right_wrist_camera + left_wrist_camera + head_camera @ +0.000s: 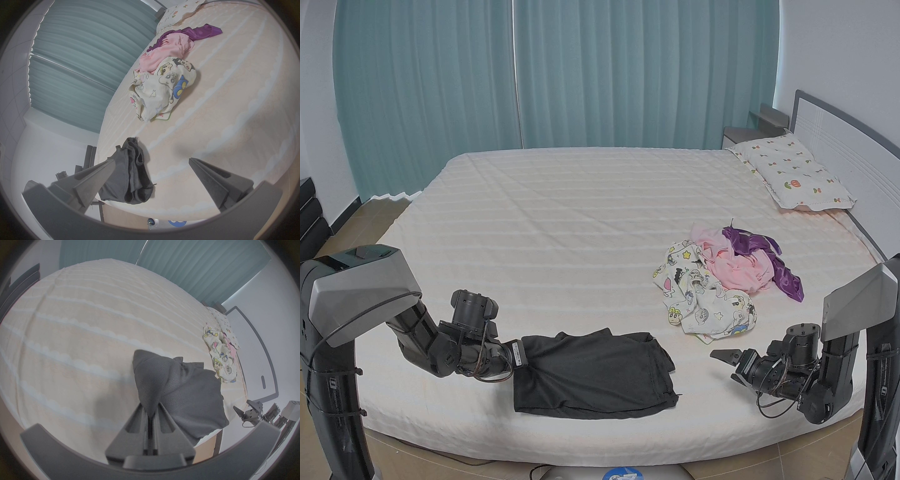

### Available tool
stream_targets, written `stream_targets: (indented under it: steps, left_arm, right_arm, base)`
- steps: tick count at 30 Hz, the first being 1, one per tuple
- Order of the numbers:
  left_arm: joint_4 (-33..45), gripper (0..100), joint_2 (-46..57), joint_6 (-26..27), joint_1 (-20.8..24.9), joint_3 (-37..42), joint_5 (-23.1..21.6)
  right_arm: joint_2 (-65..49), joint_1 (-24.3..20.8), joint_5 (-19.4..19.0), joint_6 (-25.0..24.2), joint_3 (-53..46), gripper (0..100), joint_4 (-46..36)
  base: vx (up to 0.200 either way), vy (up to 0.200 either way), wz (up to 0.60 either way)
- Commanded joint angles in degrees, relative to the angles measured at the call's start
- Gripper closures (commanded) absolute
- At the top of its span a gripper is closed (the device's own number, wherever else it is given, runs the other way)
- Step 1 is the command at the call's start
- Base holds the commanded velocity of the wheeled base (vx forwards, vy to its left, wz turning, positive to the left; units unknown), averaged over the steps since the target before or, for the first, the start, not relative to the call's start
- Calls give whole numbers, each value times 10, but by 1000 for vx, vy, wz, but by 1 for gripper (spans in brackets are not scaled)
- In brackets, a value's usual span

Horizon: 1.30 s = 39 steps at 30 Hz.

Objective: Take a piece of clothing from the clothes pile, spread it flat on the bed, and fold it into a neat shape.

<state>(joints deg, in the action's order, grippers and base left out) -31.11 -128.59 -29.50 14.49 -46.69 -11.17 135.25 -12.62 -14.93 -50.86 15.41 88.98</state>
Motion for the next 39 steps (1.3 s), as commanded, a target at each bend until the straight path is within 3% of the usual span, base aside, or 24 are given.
stream_targets:
  steps: [1,28,38,39]
  left_arm:
    - [-1,100,9,1,-7,9,0]
    - [-2,100,12,1,-44,34,-1]
    - [-3,100,10,-6,-43,41,-7]
    - [-3,0,10,-6,-43,41,-8]
  right_arm:
    - [1,0,0,0,0,0,8]
    - [9,-6,0,0,2,0,8]
    - [6,-16,2,1,4,0,8]
    - [5,-20,2,1,4,0,8]
  base:
    - [0,200,0]
    - [0,200,0]
    - [0,0,0]
    - [0,0,0]
